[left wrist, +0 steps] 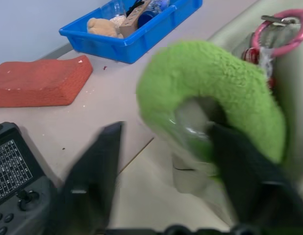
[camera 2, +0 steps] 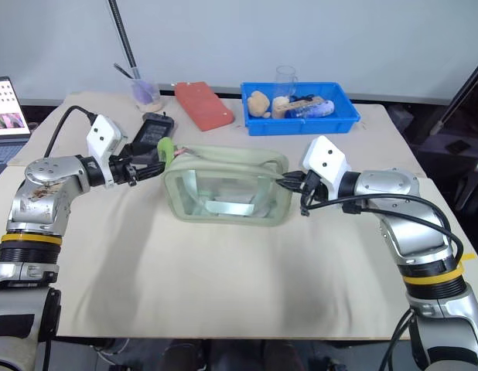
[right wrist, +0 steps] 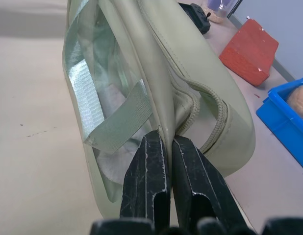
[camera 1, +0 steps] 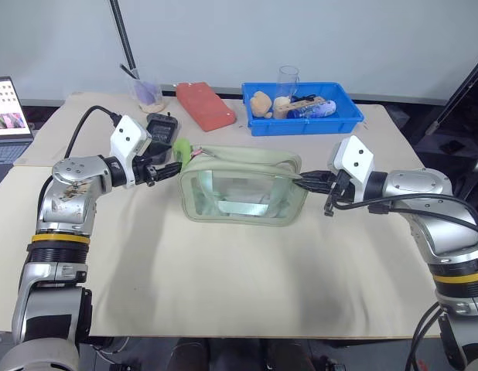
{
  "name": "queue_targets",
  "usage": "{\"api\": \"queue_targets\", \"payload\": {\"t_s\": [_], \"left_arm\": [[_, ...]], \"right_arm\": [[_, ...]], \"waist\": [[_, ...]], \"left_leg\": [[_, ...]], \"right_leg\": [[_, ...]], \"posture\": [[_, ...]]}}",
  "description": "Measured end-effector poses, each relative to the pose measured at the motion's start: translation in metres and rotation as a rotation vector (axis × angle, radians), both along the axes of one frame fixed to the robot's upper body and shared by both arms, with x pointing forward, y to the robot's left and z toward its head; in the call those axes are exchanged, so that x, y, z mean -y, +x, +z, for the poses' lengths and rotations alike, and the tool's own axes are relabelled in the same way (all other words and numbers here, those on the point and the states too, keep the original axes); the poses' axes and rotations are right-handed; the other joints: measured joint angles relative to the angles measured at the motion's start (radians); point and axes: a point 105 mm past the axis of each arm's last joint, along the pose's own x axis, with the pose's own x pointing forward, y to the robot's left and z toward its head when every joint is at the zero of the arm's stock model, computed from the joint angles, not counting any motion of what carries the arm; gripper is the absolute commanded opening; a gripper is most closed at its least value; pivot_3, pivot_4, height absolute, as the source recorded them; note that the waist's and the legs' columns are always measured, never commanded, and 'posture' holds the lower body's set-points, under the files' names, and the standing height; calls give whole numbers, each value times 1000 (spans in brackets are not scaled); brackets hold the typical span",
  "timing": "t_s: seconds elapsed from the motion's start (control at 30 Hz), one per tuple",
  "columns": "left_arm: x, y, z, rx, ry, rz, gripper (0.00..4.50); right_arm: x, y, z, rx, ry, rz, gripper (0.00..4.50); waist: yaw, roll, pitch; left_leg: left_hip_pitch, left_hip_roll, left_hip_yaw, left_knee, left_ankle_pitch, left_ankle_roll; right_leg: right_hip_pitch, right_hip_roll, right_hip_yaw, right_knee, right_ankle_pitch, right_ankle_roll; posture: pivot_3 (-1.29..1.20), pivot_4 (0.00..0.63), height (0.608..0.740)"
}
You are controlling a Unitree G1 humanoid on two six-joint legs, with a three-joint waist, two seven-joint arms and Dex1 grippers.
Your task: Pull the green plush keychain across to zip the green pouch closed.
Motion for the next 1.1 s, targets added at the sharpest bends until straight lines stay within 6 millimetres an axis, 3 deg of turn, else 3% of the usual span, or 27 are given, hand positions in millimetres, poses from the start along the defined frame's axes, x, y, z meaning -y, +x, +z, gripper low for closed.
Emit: {"api": "queue_targets", "payload": {"t_s": [0.07, 0.1, 0.2, 0.33, 0.43, 0.5, 0.6, 0.8, 0.9, 1.1], "left_arm": [[0, 0, 0, 3, 0, -1, 353], [0, 0, 1, 6, 0, 0, 57], [-1, 2, 3, 11, -6, 5, 57], [6, 7, 35, 71, -81, 9, 57], [24, -1, 62, 113, -110, -69, 57], [37, -7, 69, 122, -82, -125, 57], [64, -17, 71, 113, 5, -239, 57], [87, -18, 55, 100, 141, -321, 57], [86, -13, 51, 104, 150, -315, 904], [85, -9, 68, 146, 141, -309, 3725]], "right_arm": [[0, 0, 0, 2, 0, -1, 0], [0, 0, 0, 2, 0, -2, 0], [1, 0, -2, 2, -1, -12, 0], [4, 1, -2, 5, 4, -25, 0], [3, 2, -1, 10, 10, -31, 0], [3, 2, -2, 11, 12, -34, 0], [3, 3, -2, 17, 15, -43, 0], [2, 3, -4, 18, 26, -50, 0], [3, 2, -5, 20, 32, -55, 0], [4, 2, -6, 27, 38, -70, 0]], "waist": [[0, 0, 0], [0, 0, 0], [0, 0, 0], [1, 0, 0], [0, 0, 0], [0, 0, 0], [0, 0, 0], [-1, 0, 0], [-1, 0, 0], [-1, 0, 0]], "left_leg": [[0, 0, 0, 0, 0, 0], [0, 0, 0, 0, 0, 0], [0, 0, 0, 0, 0, 0], [-1, 0, 0, 1, 0, 0], [-1, 0, 0, 1, 0, 0], [-1, 0, -1, 1, 0, 0], [-1, 0, -1, 1, 0, 0], [-1, 0, -1, 1, 0, 0], [-1, 0, -1, 1, 0, 0], [-1, 0, -1, 1, 0, 0]], "right_leg": [[0, 0, 0, 0, 0, 0], [0, 0, 0, 0, 0, 0], [0, 0, 0, 0, 0, 0], [0, 0, 0, 0, 0, 1], [0, 0, 0, 0, 1, 3], [0, 0, 0, 0, 1, 3], [0, 0, 0, 0, 1, 3], [0, 1, 0, 0, 1, 3], [0, 1, 0, 0, 1, 3], [0, 0, 0, 0, 1, 3]], "posture": [[0, 150, 740], [0, 150, 740], [0, 150, 740], [0, 150, 740], [0, 150, 740], [0, 150, 740], [0, 150, 740], [0, 150, 740], [0, 150, 740], [0, 150, 740]]}}
